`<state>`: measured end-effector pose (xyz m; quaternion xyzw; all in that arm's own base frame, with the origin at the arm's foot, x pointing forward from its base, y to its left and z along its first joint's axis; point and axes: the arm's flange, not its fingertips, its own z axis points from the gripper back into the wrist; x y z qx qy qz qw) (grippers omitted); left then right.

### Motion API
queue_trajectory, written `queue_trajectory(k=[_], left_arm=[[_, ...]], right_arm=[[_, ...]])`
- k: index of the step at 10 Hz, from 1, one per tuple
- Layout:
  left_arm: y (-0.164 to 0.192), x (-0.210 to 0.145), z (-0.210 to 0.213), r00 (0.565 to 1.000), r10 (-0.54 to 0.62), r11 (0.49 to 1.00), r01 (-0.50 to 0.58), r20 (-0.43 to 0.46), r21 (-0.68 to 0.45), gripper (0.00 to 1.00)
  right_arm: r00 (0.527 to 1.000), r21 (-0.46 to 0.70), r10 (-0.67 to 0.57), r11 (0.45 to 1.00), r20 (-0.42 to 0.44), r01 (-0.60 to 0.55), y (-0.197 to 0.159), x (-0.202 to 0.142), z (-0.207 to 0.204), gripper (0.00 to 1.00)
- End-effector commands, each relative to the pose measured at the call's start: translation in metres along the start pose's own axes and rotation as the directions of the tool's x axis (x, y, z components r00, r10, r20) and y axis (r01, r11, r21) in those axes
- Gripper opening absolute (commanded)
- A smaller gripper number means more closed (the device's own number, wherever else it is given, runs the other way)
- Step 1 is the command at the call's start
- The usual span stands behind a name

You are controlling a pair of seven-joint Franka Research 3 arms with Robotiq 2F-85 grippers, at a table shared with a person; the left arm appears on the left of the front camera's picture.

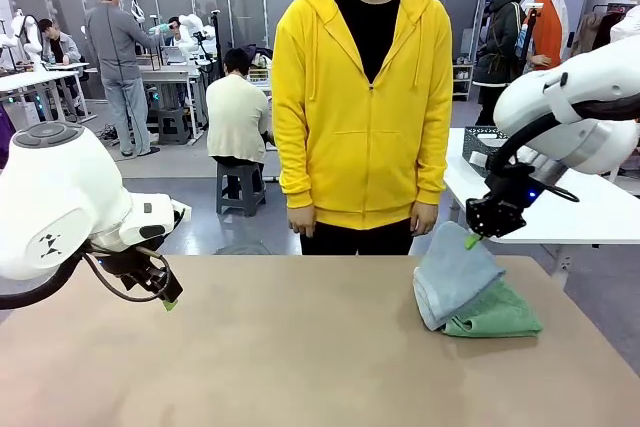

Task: Fold the towels and place them in the basket.
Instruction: Stack the folded Towel with hook on the right side of the table.

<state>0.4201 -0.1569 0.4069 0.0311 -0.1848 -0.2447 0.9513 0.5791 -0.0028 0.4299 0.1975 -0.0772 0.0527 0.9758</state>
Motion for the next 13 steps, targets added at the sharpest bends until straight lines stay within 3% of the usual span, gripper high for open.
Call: queue_trajectory(k=[1, 3, 5, 8, 11, 12, 13], left_arm=[[-0.001, 0.004, 0.0, 1.0, 0.014, 1.0, -0.014, -0.01, 0.005, 1.0], [-0.001, 0.004, 0.0, 1.0, 0.014, 1.0, -0.014, -0.01, 0.005, 1.0], [-0.001, 0.004, 0.0, 1.0, 0.014, 1.0, -0.014, -0.01, 0.005, 1.0], [-0.001, 0.004, 0.0, 1.0, 0.014, 1.0, -0.014, -0.01, 0.005, 1.0], [-0.001, 0.004, 0.0, 1.0, 0.014, 1.0, -0.014, -0.01, 0.005, 1.0], [-0.001, 0.004, 0.0, 1.0, 0.014, 1.0, -0.014, -0.01, 0.005, 1.0], [-0.001, 0.004, 0.0, 1.0, 0.014, 1.0, -0.014, -0.01, 0.005, 1.0]], right_arm=[[0.998, -0.073, -0.063, 0.995, -0.021, 0.061, -0.013, 0.0, -0.005, 0.0], [0.991, -0.163, -0.122, 0.98, -0.046, 0.113, -0.026, -0.002, -0.015, 0.0], [0.986, -0.206, -0.153, 0.969, -0.064, 0.137, -0.033, -0.006, -0.023, 0.42], [0.982, -0.286, -0.172, 0.947, -0.076, 0.143, -0.031, -0.011, -0.024, 0.97], [0.983, -0.317, -0.175, 0.937, -0.063, 0.147, -0.025, -0.014, -0.02, 1.0], [0.983, -0.319, -0.17, 0.937, -0.063, 0.142, -0.022, -0.014, -0.019, 0.96], [0.984, -0.32, -0.169, 0.937, -0.063, 0.141, -0.02, -0.015, -0.02, 1.0]])
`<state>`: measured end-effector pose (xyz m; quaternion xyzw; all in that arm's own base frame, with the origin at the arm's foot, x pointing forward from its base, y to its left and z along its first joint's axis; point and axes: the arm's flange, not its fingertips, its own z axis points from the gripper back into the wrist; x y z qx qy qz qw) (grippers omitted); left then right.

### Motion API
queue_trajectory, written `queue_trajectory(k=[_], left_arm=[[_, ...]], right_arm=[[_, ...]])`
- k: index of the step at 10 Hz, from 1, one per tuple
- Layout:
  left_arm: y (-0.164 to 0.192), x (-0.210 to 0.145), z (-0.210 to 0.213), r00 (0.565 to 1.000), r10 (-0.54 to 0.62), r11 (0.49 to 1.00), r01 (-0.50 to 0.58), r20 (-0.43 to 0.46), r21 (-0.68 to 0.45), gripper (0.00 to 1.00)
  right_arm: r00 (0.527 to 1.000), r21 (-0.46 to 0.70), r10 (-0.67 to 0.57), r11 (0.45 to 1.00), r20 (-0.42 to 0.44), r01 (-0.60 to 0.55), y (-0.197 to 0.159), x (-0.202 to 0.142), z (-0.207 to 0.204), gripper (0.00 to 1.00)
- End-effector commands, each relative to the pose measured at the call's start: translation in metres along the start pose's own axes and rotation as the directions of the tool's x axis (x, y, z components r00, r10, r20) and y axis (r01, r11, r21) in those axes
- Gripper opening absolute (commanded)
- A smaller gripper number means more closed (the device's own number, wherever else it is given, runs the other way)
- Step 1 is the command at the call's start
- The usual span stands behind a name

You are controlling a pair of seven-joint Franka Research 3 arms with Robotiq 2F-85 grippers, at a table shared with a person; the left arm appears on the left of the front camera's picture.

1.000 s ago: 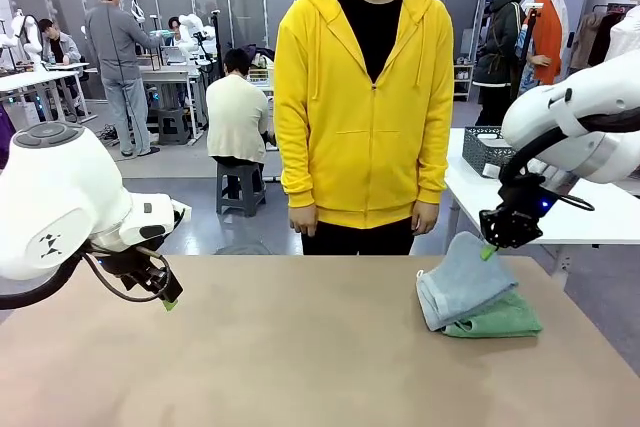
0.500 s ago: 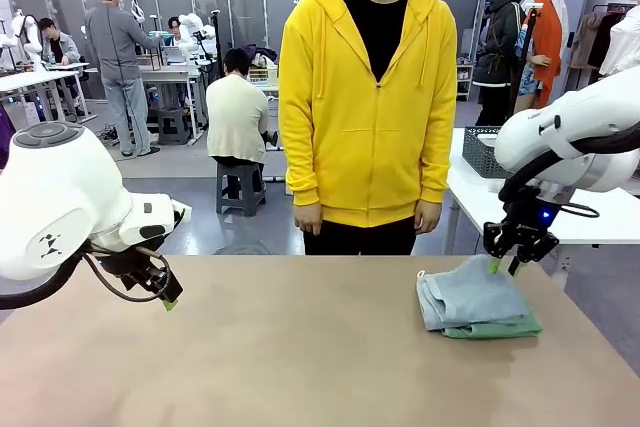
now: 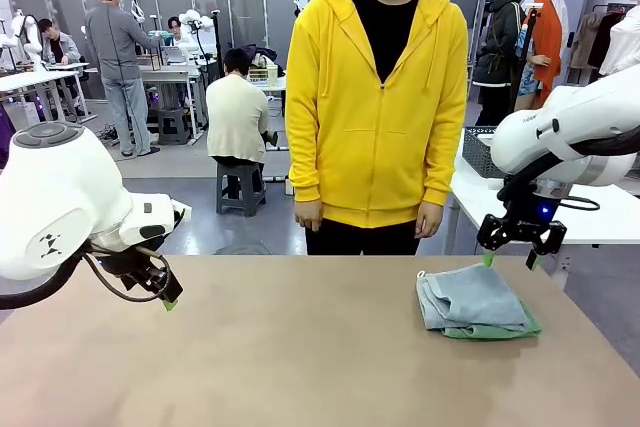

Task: Fold the towels and place them in the basket.
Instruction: Stack the folded Towel with hook on the right side of the table.

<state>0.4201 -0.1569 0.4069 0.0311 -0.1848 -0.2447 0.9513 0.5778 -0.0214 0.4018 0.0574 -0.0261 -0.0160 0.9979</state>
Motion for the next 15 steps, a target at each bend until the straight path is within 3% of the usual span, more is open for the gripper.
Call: queue_trajectory(k=[1, 15], left_arm=[[-0.0012, 0.0037, 0.0001, 1.0, 0.014, 1.0, -0.014, -0.01, 0.005, 1.0], [-0.0012, 0.0037, 0.0001, 1.0, 0.014, 1.0, -0.014, -0.01, 0.005, 1.0]], right_arm=[[0.999, -0.02, -0.034, 0.999, -0.002, 0.034, 0.0095, -0.0073, -0.0045, 1.0], [1.0, 0.0, 0.0, 1.0, 0.0, 0.0, 0.0, 0.0, 0.0, 1.0]])
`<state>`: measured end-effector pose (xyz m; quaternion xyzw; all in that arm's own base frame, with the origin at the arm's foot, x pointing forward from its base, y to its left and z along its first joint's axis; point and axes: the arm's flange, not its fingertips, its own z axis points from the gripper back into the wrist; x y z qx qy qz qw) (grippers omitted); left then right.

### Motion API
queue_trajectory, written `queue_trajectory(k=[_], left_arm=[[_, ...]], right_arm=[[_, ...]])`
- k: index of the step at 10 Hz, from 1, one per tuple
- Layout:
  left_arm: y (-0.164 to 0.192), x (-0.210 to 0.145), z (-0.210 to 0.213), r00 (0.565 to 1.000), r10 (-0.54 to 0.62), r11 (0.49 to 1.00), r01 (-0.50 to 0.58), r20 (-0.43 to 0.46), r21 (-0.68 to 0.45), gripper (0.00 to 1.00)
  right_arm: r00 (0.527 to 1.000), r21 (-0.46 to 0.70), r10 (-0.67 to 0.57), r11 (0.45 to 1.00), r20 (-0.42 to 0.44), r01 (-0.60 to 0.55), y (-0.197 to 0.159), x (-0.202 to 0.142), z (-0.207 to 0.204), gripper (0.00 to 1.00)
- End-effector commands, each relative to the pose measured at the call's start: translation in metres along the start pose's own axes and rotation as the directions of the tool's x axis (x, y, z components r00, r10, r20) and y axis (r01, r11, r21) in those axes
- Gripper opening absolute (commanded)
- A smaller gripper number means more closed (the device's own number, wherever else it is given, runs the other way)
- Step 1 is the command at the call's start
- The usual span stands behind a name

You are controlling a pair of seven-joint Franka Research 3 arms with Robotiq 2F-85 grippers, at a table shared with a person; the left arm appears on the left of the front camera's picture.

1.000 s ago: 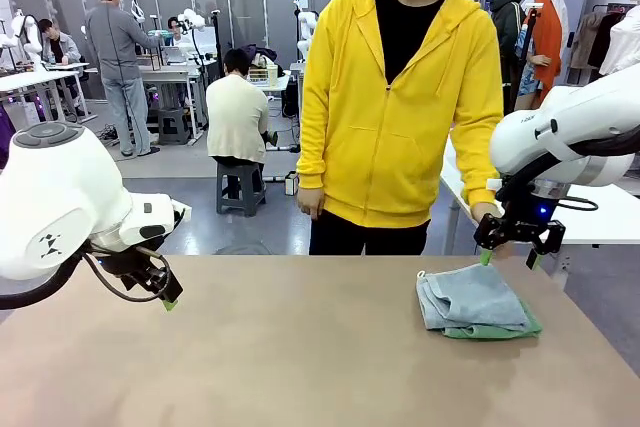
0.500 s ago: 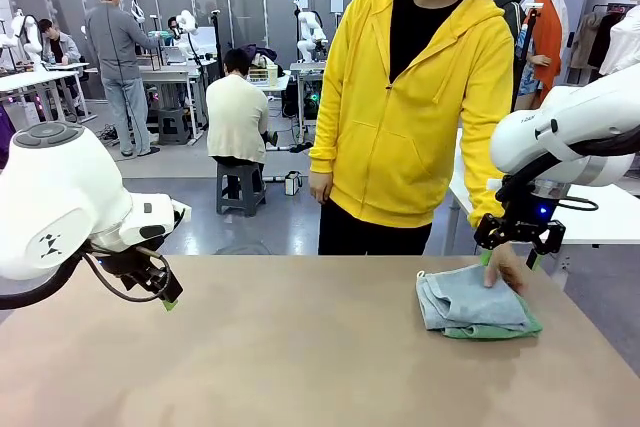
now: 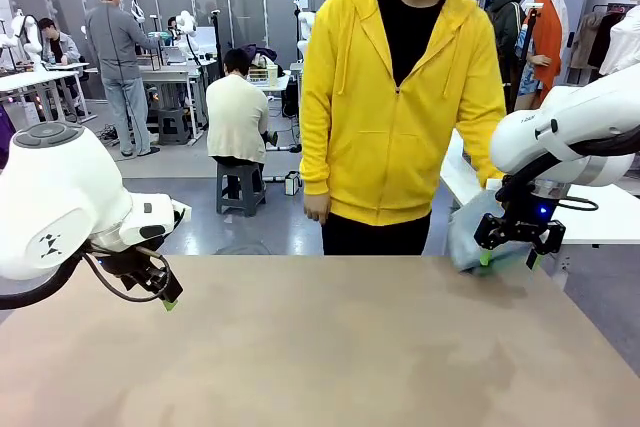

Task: Fold the towels and place them in the basket.
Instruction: Stack the folded Towel with hook on the right side of the table.

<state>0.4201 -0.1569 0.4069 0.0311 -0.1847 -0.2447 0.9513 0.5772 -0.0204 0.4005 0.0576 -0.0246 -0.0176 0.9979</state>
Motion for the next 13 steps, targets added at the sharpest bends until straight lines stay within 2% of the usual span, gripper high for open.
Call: queue_trajectory(k=[1, 2, 3, 5, 6, 8, 11, 13], left_arm=[[-0.001, 0.004, 0.0, 1.0, 0.014, 1.0, -0.014, -0.01, 0.005, 1.0], [-0.001, 0.004, 0.0, 1.0, 0.014, 1.0, -0.014, -0.01, 0.005, 1.0], [-0.001, 0.004, 0.0, 1.0, 0.014, 1.0, -0.014, -0.01, 0.005, 1.0], [-0.001, 0.004, 0.0, 1.0, 0.014, 1.0, -0.014, -0.01, 0.005, 1.0], [-0.001, 0.004, 0.0, 1.0, 0.014, 1.0, -0.014, -0.01, 0.005, 1.0], [-0.001, 0.004, 0.0, 1.0, 0.014, 1.0, -0.014, -0.01, 0.005, 1.0], [-0.001, 0.004, 0.0, 1.0, 0.014, 1.0, -0.014, -0.01, 0.005, 1.0], [-0.001, 0.004, 0.0, 1.0, 0.014, 1.0, -0.014, -0.01, 0.005, 1.0]], right_arm=[[1.0, 0.0, 0.0, 1.0, 0.0, 0.0, 0.0, 0.0, 0.0, 0.99], [0.984, -0.018, 0.135, 0.991, 0.12, -0.133, 0.01, -0.018, 0.034, 1.0], [0.961, 0.003, 0.212, 0.976, 0.178, -0.216, 0.017, -0.035, 0.058, 1.0], [0.905, 0.044, 0.366, 0.922, 0.218, -0.384, 0.025, -0.07, 0.084, 1.0], [0.852, 0.051, 0.47, 0.869, 0.232, -0.493, 0.027, -0.093, 0.096, 1.0], [0.767, 0.071, 0.585, 0.781, 0.263, -0.62, 0.03, -0.135, 0.116, 1.0], [0.717, -0.03, 0.618, 0.764, 0.322, -0.645, 0.043, -0.184, 0.101, 1.0], [0.748, -0.041, 0.593, 0.791, 0.297, -0.611, 0.051, -0.18, 0.08, 1.0]])
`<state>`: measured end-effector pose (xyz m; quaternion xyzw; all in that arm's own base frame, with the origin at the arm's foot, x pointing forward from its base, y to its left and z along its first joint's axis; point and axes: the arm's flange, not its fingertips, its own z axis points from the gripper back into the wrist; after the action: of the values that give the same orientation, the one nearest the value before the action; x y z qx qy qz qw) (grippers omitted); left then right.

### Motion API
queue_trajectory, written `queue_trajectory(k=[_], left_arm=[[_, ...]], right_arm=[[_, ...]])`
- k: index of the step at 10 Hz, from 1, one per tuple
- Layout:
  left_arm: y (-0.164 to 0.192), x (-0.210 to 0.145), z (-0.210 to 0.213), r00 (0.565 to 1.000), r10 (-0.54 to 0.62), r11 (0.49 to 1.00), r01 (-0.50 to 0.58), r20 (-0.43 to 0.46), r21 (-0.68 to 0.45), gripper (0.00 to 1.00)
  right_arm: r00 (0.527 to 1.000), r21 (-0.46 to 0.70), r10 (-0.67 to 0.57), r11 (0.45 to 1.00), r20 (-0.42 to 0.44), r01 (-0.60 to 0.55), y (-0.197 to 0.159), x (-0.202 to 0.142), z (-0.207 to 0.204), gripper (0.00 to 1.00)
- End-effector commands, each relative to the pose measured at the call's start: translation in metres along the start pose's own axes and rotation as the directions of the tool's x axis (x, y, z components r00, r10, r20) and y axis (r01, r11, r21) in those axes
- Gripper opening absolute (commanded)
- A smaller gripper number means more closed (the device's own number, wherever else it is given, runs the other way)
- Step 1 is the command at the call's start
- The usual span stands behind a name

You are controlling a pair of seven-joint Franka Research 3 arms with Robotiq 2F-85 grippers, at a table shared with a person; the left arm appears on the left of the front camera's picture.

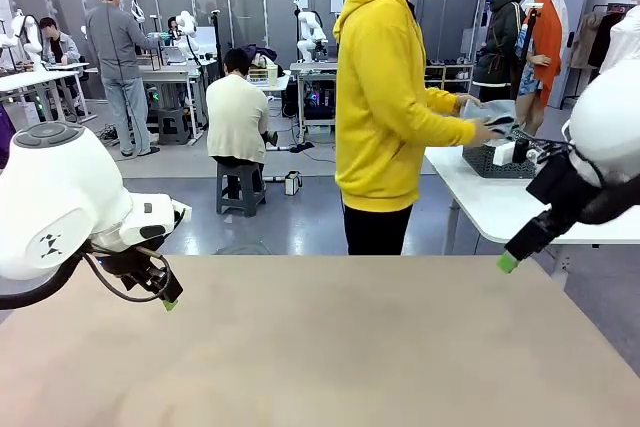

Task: Fold the towels and place them in the basket.
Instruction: Stack the folded Towel with hook on the right side of the table.

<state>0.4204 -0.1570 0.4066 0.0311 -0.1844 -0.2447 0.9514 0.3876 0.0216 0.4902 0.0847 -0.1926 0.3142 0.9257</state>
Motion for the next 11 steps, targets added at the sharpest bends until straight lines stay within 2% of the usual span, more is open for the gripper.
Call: queue_trajectory(k=[1, 2, 11], left_arm=[[-0.001, 0.004, 0.0, 1.0, 0.014, 1.0, -0.014, -0.01, 0.005, 1.0], [-0.001, 0.004, 0.0, 1.0, 0.014, 1.0, -0.014, -0.01, 0.005, 1.0], [-0.001, 0.004, 0.0, 1.0, 0.014, 1.0, -0.014, -0.01, 0.005, 1.0]], right_arm=[[0.998, -0.048, -0.056, 0.997, -0.039, 0.054, -0.002, 0.007, -0.027, 1.0], [1.0, 0.0, 0.0, 1.0, 0.0, 0.0, 0.0, 0.0, 0.0, 1.0], [1.0, 0.0, 0.0, 1.0, 0.0, 0.0, 0.0, 0.0, 0.0, 1.0]])
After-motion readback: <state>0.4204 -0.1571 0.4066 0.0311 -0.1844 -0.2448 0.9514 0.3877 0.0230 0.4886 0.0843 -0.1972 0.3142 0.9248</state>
